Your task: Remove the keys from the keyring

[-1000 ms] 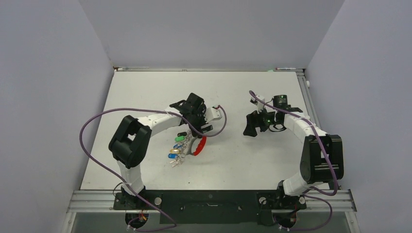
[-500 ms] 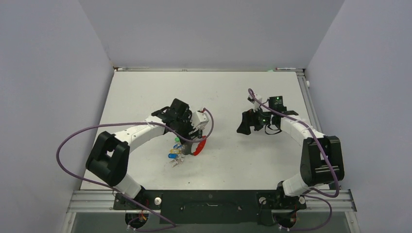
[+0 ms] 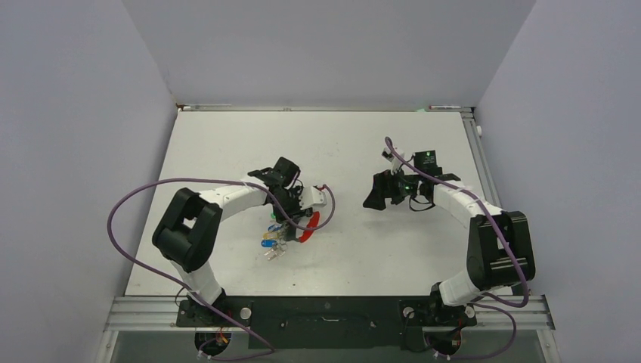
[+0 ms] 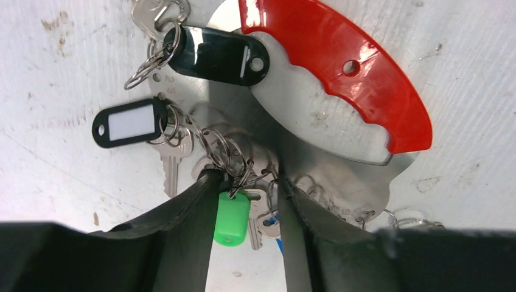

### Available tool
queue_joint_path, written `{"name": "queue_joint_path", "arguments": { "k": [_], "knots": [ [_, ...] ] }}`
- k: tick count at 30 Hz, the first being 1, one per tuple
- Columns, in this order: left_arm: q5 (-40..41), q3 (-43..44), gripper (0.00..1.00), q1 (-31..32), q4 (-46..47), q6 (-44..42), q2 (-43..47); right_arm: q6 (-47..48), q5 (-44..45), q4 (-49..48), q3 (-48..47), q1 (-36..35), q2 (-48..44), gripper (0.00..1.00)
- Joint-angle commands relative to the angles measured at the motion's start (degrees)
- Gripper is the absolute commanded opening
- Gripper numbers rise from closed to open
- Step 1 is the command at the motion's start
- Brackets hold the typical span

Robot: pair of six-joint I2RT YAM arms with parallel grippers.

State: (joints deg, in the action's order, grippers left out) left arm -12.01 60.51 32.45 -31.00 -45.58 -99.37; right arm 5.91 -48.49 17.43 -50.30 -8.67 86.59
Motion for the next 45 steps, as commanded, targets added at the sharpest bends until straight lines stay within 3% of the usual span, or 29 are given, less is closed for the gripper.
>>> {"name": "queue_joint_path", "arguments": {
  "k": [1, 4, 8, 17, 22, 33, 40, 45],
  "knots": [
    [-3.6, 2.4, 0.30, -0.3, -1.1, -1.9, -2.1, -3.6, -3.9, -5.2, 1.3, 0.0, 0.3, 0.90],
    [-5.7, 2.6, 0.14, -0.4, -1.7, 0.8, -1.8, -7.7, -5.3, -7.8, 1.5, 0.0, 1.7, 0.90],
    [-7.5, 3.1, 0.00, -0.5, -0.7, 7.7, -0.4, -17.2, -4.7, -14.4, 2.2, -0.4, 3.8, 0.90],
    [-14.9, 5.6, 0.00, -3.2, 2.2, 26.7, 1.5, -39.8, 0.0, -28.3, 6.1, -3.9, 6.6, 0.90],
    [-19.9, 4.3, 0.00, -4.9, 6.3, 33.7, 3.8, -46.6, -4.6, -33.3, 6.5, -7.2, 11.9, 0.91],
    [-30.4, 2.7, 0.00, -9.2, 9.3, 39.3, 3.9, -67.0, -13.2, -55.1, 9.5, -13.1, 22.5, 0.99],
    [-33.0, 0.8, 0.00, -9.6, 12.3, 41.7, 4.5, -74.0, -14.9, -59.2, 9.5, -16.4, 26.2, 0.93],
    [-34.6, 0.0, 0.00, -9.5, 12.5, 41.3, 4.6, -81.8, -15.8, -69.9, 9.9, -16.7, 28.7, 0.86]
  ]
}}
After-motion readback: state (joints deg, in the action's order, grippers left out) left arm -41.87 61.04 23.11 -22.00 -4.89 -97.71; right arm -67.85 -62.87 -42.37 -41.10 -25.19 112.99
